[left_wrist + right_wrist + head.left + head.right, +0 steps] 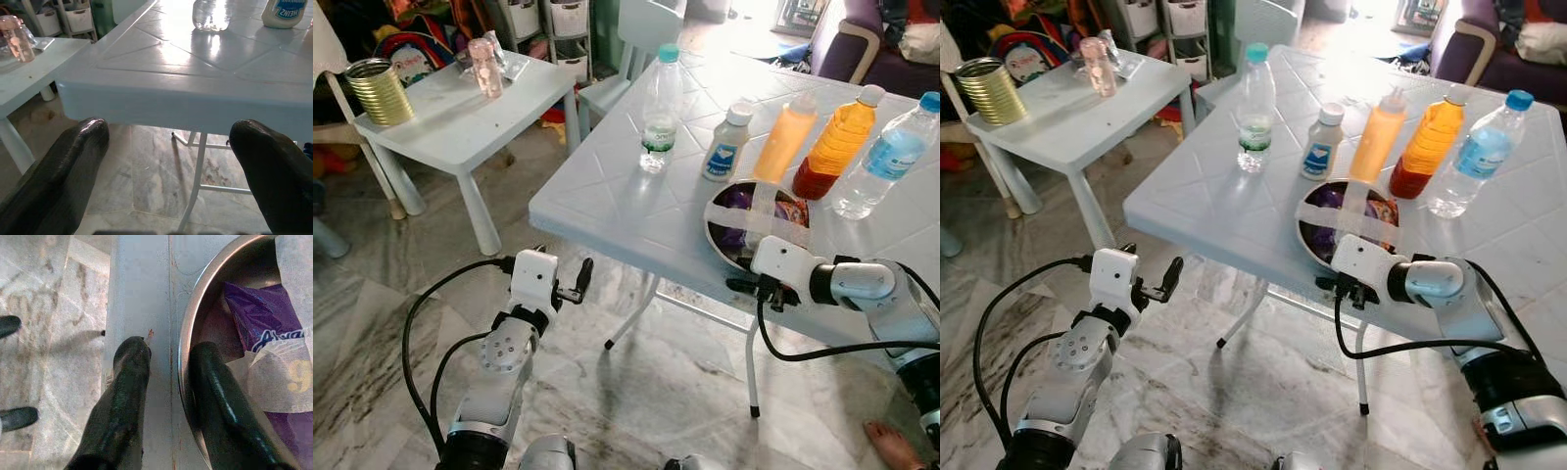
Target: Restocking fridge
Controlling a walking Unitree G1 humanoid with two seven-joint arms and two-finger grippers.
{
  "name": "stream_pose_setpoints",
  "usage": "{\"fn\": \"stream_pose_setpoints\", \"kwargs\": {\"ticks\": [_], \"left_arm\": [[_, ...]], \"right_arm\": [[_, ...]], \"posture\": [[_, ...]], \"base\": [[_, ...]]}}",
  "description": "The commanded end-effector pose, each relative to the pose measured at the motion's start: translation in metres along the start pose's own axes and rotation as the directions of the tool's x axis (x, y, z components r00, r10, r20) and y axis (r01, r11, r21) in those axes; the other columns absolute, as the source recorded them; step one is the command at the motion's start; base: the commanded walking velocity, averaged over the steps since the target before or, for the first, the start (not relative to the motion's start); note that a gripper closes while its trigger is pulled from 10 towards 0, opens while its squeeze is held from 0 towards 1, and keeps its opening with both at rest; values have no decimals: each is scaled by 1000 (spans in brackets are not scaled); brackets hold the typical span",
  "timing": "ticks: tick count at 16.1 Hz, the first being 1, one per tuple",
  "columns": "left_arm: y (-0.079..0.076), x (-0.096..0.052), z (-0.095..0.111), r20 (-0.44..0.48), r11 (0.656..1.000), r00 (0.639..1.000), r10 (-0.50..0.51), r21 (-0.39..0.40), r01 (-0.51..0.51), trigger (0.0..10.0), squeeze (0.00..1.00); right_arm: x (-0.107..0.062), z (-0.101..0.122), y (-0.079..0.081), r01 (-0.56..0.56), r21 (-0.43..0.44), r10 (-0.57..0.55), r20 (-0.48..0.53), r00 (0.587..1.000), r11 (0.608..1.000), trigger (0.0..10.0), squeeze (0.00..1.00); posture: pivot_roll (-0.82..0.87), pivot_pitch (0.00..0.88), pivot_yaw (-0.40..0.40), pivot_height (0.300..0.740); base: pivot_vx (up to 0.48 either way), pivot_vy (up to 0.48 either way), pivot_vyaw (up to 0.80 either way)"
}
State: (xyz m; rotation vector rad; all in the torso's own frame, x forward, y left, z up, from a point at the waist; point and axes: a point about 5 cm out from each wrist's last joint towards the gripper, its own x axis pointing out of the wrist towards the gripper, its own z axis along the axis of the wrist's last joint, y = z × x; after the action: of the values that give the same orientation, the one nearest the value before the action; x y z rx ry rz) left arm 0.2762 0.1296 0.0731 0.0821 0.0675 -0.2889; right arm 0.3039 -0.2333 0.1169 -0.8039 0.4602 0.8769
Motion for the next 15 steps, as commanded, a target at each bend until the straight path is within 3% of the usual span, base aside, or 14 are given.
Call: {"fn": "stream_pose_setpoints", "kwargs": {"ticks": [1,6,11,15], "left_arm": [[0,-1,-4,-22,1000,1000,1,7,-1,10000,0],[0,1,-3,-21,1000,1000,-1,7,1,10000,0],[-1,1,-4,-22,1000,1000,-2,-9,2,10000,0],[-2,1,-4,-17,1000,1000,-6,-15,5,10000,0]], "right_arm": [[-1,-41,20,-61,64,72,-191,979,996,0,0],[-4,-37,-1,103,-24,-106,-211,972,994,0,0],[0,-33,-2,196,-53,-202,-168,965,979,0,0],[-1,-29,-7,271,-125,-287,-134,948,954,0,0]], "posture": [[61,92,0,740],[57,89,0,740],[53,81,2,740],[49,79,1,740]], "base": [[0,0,0],[0,0,0],[0,0,0],[0,0,0]]}}
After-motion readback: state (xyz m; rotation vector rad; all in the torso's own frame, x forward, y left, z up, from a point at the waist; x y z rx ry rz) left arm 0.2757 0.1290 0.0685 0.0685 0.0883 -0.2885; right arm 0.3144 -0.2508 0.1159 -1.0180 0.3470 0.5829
